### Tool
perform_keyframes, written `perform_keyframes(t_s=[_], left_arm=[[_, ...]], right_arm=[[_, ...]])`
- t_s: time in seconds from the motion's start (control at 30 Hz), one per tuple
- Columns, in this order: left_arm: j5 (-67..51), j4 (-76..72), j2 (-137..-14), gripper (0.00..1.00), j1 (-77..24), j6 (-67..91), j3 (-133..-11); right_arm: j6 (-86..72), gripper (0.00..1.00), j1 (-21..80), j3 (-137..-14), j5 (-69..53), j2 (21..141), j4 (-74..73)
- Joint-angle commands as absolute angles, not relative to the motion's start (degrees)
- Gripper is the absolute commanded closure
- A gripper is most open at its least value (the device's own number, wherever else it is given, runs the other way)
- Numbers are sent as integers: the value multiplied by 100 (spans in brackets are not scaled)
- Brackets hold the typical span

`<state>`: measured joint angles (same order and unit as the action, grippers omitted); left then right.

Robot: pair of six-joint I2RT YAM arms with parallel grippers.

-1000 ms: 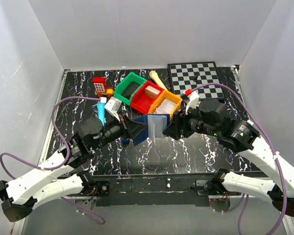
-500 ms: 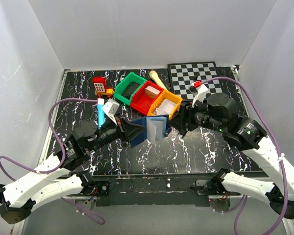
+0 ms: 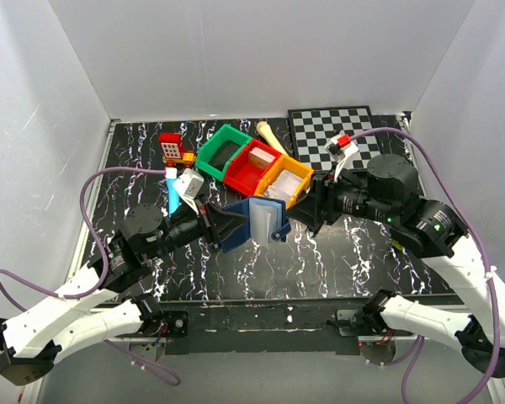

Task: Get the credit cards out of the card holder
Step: Open the card holder at the center of the board.

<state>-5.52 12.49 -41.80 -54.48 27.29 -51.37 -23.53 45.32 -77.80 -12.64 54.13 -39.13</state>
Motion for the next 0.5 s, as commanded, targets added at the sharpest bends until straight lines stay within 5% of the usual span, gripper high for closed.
perform_keyframes(t_s=[0.0,0.47], left_arm=[[-817,1099,-4184,100,-5449,2637,-5396],[-861,1274,-4359,100,-5449,2391,-5634]], right_arm=[[-2110,37,4518,-7849,-1775,5581,-3981],[-1977,31,4517,-7725,-1748,5098,-4079]])
